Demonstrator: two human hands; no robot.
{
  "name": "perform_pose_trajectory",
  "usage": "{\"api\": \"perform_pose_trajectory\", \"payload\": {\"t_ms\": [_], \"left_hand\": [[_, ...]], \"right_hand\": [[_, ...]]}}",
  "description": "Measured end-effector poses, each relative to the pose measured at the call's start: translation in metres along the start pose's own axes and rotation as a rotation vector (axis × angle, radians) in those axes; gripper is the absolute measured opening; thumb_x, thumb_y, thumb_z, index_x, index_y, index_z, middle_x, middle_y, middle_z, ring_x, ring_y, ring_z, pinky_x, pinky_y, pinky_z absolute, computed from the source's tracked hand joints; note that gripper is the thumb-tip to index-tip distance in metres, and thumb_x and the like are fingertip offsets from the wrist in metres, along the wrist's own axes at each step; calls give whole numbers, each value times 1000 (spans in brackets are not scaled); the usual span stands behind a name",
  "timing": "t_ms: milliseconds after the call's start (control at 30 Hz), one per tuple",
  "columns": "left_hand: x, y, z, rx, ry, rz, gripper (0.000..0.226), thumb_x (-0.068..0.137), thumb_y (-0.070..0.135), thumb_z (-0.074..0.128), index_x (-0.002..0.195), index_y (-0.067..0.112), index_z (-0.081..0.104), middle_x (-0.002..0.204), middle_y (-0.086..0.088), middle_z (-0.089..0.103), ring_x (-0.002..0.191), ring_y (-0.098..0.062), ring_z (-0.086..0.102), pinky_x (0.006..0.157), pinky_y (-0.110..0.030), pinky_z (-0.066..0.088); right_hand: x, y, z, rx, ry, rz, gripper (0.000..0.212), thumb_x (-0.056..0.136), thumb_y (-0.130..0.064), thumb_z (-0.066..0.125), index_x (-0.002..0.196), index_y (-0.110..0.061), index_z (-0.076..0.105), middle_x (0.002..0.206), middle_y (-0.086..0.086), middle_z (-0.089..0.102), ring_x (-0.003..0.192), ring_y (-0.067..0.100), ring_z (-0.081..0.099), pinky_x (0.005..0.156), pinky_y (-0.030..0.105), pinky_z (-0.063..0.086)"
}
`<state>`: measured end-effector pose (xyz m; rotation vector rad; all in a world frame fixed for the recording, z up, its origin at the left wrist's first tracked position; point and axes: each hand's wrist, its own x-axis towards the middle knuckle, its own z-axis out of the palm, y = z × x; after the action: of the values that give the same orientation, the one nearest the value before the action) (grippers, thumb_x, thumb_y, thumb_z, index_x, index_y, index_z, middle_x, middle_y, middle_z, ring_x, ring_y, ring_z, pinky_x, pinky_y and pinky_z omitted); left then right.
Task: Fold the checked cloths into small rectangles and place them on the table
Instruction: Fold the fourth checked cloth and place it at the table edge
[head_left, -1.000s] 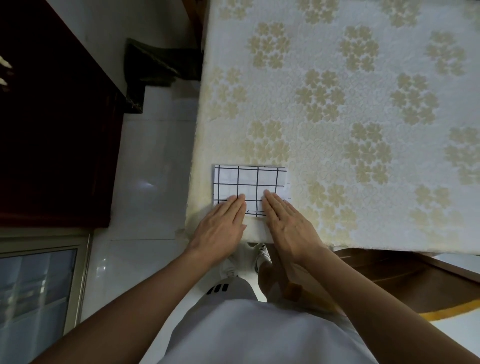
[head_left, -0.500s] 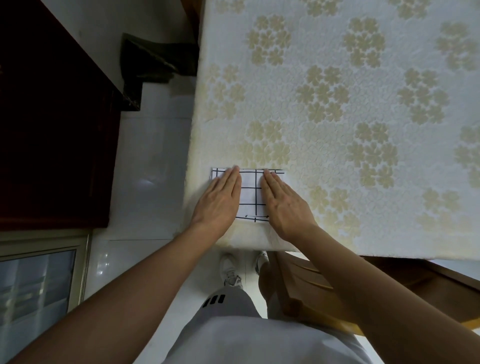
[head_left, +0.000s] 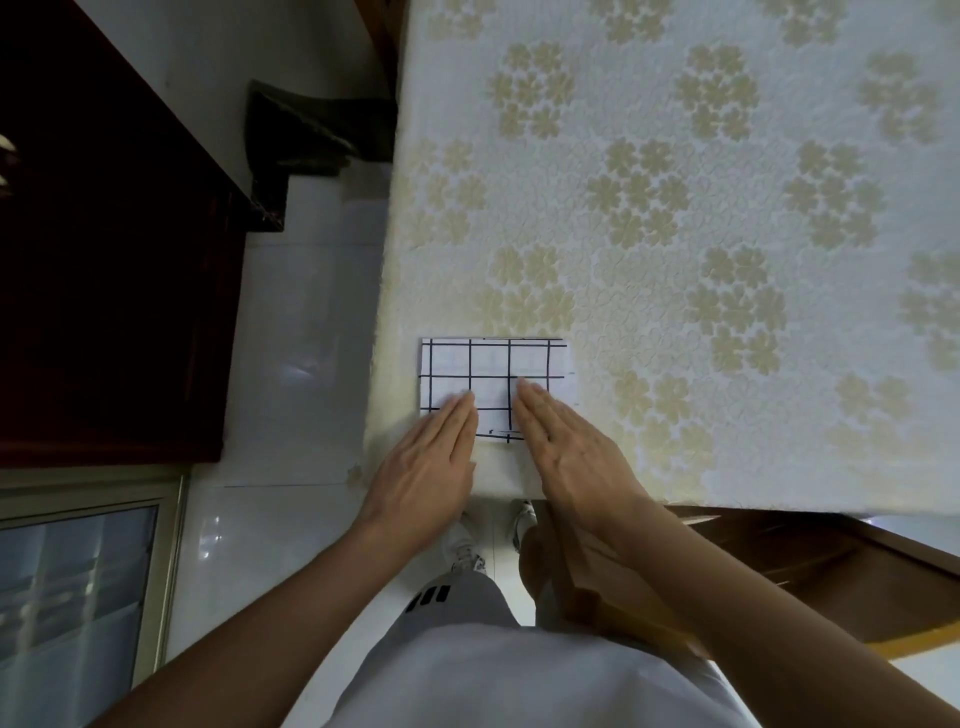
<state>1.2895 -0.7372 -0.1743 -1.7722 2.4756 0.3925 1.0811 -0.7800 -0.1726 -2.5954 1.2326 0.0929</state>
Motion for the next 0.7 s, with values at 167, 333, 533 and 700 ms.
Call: {"api": "perform_pose_trajectory", "payload": {"t_ms": [167, 333, 533, 700], "left_hand": [[-23, 0, 10, -3, -13, 0, 57, 99, 27, 30, 147, -5, 34, 155, -22, 33, 144, -31, 35, 115, -44, 36], [-25, 8, 7, 27, -50, -20, 60, 98, 31, 27, 143, -5, 41, 152, -22, 39, 142, -31, 38, 114, -43, 36], [-33, 0, 3, 55, -41, -83, 66, 97, 37, 24, 146, -6, 34, 156, -22, 31, 146, -31, 30, 117, -44, 32], [-38, -3, 10, 73, -77, -88, 71, 99, 43, 10, 150, -4, 25, 159, -21, 21, 150, -31, 20, 118, -44, 30]], "right_hand": [[-18, -2, 12, -49, -80, -19, 62, 91, -15, 30, 151, 0, 32, 159, 17, 28, 146, 27, 29, 116, 38, 30], [-22, -6, 9, -45, -111, 6, 64, 92, -22, 26, 151, -1, 32, 158, 17, 30, 146, 26, 29, 116, 38, 29], [-32, -9, 11, -54, -93, -8, 63, 93, -17, 21, 154, -2, 26, 161, 15, 22, 148, 24, 23, 118, 39, 24], [-37, -4, 15, -37, -150, 25, 65, 102, -20, 38, 155, -6, 1, 162, 11, -3, 149, 20, 0, 121, 35, 7]]}}
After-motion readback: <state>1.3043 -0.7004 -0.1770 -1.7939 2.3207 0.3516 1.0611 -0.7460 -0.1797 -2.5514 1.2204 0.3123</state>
